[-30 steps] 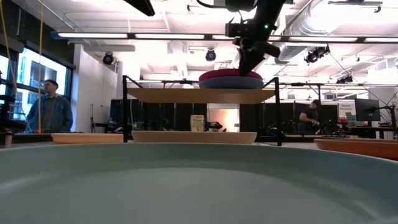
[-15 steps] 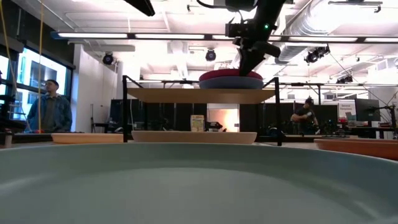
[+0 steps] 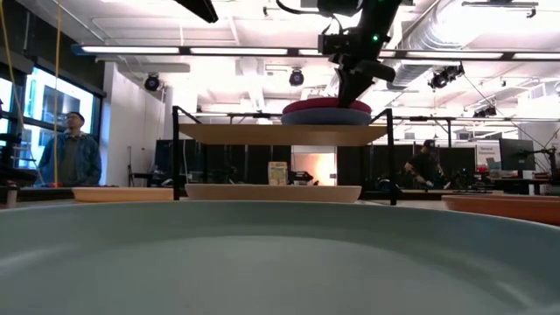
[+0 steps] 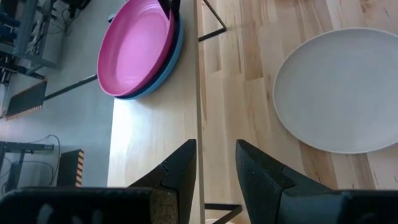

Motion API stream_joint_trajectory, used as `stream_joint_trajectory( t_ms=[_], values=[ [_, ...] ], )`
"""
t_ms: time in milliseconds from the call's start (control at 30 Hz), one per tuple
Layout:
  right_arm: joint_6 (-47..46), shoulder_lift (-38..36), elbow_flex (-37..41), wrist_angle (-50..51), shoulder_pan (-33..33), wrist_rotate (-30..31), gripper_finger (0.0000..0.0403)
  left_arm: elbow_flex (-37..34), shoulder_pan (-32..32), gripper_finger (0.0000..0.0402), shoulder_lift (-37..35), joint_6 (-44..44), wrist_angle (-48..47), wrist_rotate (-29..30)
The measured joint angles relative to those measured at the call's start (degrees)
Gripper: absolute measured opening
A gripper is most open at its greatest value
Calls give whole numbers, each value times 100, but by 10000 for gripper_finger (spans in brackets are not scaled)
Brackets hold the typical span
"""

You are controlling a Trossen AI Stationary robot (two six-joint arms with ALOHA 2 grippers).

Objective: Place and stack plates onto a shelf
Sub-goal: Stack the pink plate on top of the blue plate on the shelf

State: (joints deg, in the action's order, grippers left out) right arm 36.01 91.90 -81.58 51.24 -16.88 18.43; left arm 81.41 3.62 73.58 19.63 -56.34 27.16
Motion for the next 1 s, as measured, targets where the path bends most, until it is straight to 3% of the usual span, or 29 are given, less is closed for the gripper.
stream_joint_trajectory(
  t_ms=[1000],
  values=[
    [31, -4, -4, -50, 81, -43, 1, 0, 0, 104, 0, -147, 11, 2]
  ],
)
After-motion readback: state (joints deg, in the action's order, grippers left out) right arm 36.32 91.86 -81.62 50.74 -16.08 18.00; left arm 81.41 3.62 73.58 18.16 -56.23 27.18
